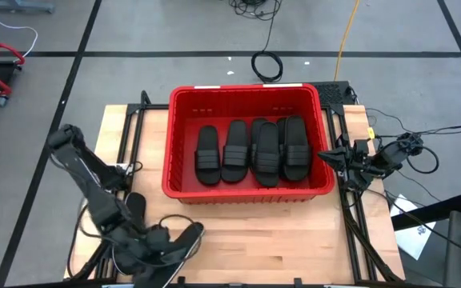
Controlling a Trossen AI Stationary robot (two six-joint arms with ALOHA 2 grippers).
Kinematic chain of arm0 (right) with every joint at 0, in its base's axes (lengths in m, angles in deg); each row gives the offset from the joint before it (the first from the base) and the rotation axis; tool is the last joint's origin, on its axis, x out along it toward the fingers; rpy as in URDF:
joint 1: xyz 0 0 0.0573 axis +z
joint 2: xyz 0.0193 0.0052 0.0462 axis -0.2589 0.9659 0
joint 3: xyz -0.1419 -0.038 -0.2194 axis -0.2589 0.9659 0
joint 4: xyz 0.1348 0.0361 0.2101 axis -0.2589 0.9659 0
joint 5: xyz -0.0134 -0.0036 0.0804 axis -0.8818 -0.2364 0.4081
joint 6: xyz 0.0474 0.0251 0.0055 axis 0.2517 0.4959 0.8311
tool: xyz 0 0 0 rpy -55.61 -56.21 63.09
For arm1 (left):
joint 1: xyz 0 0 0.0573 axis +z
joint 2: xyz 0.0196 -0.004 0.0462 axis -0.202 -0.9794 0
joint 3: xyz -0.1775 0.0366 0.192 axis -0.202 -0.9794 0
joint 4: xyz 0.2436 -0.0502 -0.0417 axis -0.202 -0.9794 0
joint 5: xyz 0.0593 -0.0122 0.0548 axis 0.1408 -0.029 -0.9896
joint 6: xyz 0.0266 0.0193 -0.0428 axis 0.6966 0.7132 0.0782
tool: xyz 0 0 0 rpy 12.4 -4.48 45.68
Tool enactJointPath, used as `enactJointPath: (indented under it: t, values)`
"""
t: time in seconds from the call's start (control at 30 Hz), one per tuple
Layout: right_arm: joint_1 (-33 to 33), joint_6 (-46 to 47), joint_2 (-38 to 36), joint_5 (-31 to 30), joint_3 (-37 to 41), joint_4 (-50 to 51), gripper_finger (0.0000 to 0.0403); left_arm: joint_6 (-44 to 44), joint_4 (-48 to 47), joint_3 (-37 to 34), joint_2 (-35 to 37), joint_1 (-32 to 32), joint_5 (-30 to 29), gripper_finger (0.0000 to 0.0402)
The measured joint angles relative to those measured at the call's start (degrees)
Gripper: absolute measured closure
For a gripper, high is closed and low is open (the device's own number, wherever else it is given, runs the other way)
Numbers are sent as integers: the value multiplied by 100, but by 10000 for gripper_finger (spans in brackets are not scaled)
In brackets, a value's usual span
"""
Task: Pick and place slides into bin
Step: Put the right black slipper into the red bin
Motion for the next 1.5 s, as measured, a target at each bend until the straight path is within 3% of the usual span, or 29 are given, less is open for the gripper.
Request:
enactJointPath:
  t: [0.13, 0.27, 0.43, 0.6, 0.9, 1.07, 1.5]
  values:
    - [-1, -1, 0, 0, 0, -6, 403, 632, -541, 787, 279, 22, -552, 400]
    - [1, -1, 0, 0, 0, 2, 403, 1268, -1545, 1732, 418, 435, -921, 400]
    - [1, -2, 0, 0, 0, 25, 403, 2137, -2764, 2770, 454, 1331, -1153, 401]
    - [1, -4, 0, -10, 0, 27, 403, 2797, -3692, 3309, 447, 2575, -1170, 401]
    - [1, 0, 0, -20, 0, 22, 403, 4467, -3407, 3393, -74, 4656, -556, 401]
    - [1, 124, 1, -24, -2, -22, 403, 4211, -2737, 3405, -802, 5410, -597, 401]
    - [0, 103, 2, -26, -2, 32, 403, 4236, -2758, 4618, -3042, 5754, -870, 401]
